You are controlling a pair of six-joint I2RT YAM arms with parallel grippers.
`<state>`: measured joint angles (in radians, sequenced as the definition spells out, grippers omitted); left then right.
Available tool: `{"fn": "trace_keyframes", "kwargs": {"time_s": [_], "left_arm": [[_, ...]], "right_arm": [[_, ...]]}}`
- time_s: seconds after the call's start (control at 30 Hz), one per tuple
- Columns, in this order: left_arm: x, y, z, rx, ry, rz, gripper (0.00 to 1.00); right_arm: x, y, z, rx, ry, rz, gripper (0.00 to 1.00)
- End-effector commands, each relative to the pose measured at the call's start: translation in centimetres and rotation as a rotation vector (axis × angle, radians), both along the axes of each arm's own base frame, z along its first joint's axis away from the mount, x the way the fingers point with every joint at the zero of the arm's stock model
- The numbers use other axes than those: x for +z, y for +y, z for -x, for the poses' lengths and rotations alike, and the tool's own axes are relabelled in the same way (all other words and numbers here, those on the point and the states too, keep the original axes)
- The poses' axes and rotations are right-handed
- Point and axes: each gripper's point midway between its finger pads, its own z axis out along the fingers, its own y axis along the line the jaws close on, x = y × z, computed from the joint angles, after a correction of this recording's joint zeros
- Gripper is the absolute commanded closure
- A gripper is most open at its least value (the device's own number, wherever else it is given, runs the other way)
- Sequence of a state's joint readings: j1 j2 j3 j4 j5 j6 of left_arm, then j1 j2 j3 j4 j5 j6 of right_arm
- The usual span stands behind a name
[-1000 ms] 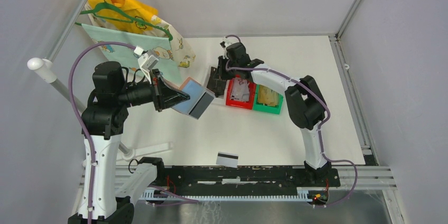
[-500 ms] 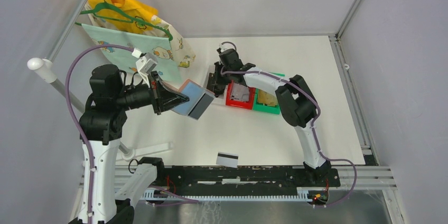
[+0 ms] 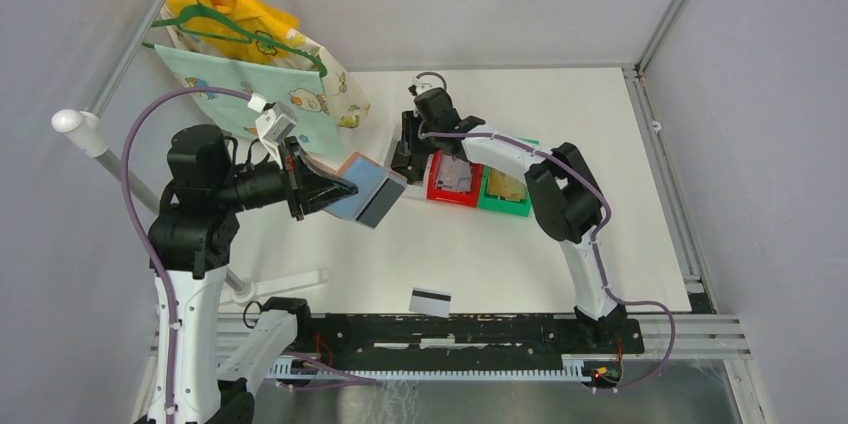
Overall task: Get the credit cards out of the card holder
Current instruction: Place the credit card in the storage box, then remove the credit card from the card holder.
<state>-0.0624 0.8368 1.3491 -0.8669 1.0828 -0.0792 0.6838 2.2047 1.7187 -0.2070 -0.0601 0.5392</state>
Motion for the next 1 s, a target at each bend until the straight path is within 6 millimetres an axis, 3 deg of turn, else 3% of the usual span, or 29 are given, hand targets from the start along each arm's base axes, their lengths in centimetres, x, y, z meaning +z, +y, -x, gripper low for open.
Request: {"fn": "trace_keyframes", "kwargs": {"time_s": [0.0,0.13,0.27,0.5,0.67,0.8,0.97], "left_arm": [[1.8,-0.1,0.8,-0.038,-0.111,0.003,0.98],[1.9,-0.1,0.9,-0.04,-0.112,0.005,0.98],[2.0,-0.2,0.9,-0.043,-0.11,0.007,0.98],[1.8,-0.3,1.3,-0.061,-0.1,0.015,0.98],[1.7,-0.4,1.8,-0.081,-0.108,0.02,0.98],[1.2,-0.5,2.0,-0.103,-0.1,0.014,0.98],[0.9,-0.5,2.2,-0.121,-0.079,0.018,0.98]], "right_arm": [[9.1,-1.3,-0.8,-0.041,-0.19,-0.028,0.51],[13.0,-2.9,-0.2,-0.067,-0.258,-0.022,0.38],[17.9,-4.5,2.2,-0.037,-0.346,-0.081,0.29],[27.4,-4.8,10.5,0.302,-0.54,-0.357,0.03],[32.0,-4.6,18.1,0.609,-0.621,-0.56,0.02],[34.8,-5.4,23.3,0.798,-0.715,-0.708,0.02],[36.2,-3.9,27.1,1.013,-0.74,-0.7,0.02]]}}
